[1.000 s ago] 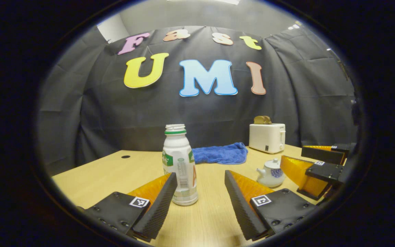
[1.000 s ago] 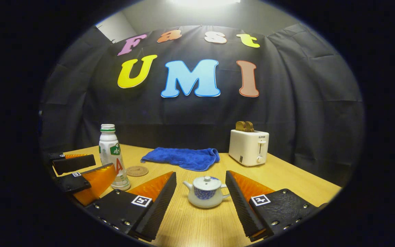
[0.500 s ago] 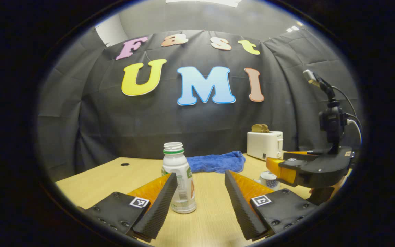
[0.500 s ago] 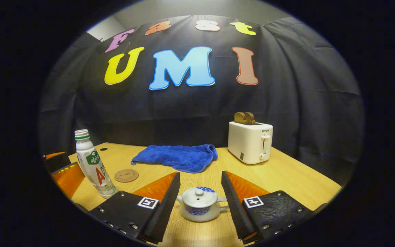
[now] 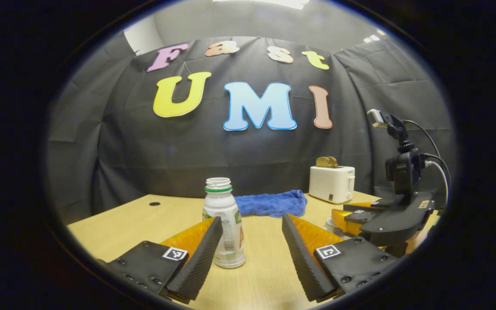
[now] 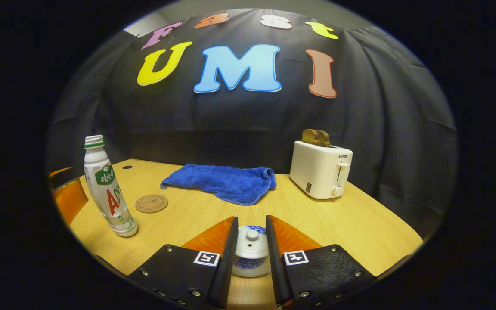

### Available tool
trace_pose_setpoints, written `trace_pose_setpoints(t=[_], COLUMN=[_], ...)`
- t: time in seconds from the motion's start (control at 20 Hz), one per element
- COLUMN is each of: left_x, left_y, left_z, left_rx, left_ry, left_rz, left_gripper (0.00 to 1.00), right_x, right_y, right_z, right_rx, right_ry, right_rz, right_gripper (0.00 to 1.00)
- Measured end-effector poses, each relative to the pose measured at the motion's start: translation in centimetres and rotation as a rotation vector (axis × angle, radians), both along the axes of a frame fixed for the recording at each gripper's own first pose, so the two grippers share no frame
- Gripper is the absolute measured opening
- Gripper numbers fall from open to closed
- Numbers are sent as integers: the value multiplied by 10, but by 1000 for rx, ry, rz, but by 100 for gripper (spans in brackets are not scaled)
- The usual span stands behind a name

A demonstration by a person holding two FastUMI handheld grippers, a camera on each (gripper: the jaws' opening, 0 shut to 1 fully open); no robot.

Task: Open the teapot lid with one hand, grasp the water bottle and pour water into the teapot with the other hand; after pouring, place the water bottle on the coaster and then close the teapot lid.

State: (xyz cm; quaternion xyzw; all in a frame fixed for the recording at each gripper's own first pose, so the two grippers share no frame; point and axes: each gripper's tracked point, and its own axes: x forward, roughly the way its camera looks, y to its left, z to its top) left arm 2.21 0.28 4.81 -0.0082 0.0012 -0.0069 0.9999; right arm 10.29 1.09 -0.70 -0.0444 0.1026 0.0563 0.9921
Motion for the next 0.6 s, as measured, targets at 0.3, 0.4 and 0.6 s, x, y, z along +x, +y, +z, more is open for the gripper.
trace_pose_setpoints(t=[0.3,0.4,0.6], left_x=[3,3,5], left_y=[1,0,7], left_z=[-3,-5,-9], left_rx=[-10,-10,-7], left_ry=[4,9,19], left_rz=[-3,-4,6], left_gripper=[99,99,98], right_x=[0,2,1], right_y=[3,-2,-1], right_z=[0,1,1], right_rx=[-19,3,-17], right_ry=[3,3,7], right_rz=[10,-18,-13], right_gripper=[40,12,13])
